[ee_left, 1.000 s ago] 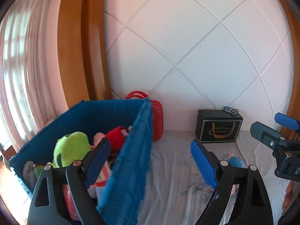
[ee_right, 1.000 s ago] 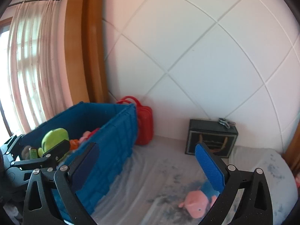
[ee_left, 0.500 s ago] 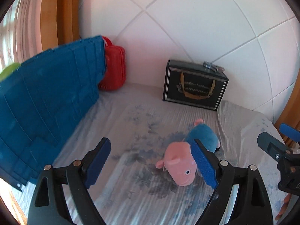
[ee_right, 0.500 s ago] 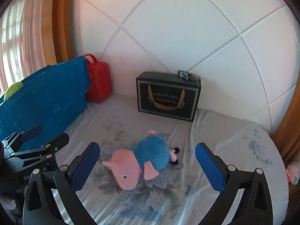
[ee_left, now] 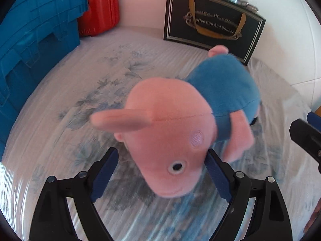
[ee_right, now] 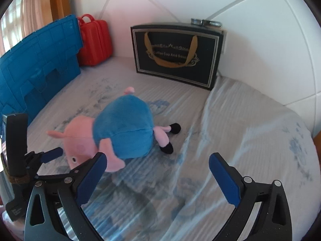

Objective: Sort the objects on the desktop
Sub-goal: 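Grasp the pig plush in blue shirt with both tools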

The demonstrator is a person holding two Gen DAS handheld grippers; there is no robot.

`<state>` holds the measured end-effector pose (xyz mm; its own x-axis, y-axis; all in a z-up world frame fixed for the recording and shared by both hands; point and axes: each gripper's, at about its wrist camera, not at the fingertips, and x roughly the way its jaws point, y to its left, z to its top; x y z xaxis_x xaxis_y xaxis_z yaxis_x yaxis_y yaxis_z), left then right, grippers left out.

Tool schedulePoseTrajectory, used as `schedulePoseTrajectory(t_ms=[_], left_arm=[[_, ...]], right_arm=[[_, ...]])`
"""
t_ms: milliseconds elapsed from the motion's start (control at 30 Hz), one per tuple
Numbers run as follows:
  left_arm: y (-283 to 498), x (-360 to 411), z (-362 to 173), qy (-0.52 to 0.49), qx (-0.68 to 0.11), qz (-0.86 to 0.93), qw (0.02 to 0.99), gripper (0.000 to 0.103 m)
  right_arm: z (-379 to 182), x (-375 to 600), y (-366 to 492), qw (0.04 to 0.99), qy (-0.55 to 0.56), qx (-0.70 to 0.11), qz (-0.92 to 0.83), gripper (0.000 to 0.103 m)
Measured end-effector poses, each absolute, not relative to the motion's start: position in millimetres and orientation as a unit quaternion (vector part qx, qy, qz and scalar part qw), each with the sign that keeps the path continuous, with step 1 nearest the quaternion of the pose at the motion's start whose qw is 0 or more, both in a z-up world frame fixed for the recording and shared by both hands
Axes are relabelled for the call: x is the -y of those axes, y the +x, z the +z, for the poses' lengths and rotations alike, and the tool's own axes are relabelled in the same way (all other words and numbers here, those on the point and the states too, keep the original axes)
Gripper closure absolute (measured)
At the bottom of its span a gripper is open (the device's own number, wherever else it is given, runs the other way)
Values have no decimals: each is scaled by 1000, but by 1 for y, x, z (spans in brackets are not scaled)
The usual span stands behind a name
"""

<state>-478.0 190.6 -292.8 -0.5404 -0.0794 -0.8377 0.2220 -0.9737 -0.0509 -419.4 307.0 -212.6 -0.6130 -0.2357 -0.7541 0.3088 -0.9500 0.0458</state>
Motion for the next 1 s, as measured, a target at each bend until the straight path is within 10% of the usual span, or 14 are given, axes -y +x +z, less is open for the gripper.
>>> schedulePoseTrajectory(t_ms=[600, 867, 1000], left_arm=[[-515, -139, -308, 477, -49, -875, 65, 7], [-526, -142, -315, 480, -31, -875, 59, 34], [-526, -139, -310, 473, -25, -879, 58, 41]], right_arm=[[-264, -241, -505, 277, 452, -14, -848, 0], [-281, -242, -516, 296, 473, 39, -829, 0], [-277, -227, -516, 312, 470, 35, -825, 26]])
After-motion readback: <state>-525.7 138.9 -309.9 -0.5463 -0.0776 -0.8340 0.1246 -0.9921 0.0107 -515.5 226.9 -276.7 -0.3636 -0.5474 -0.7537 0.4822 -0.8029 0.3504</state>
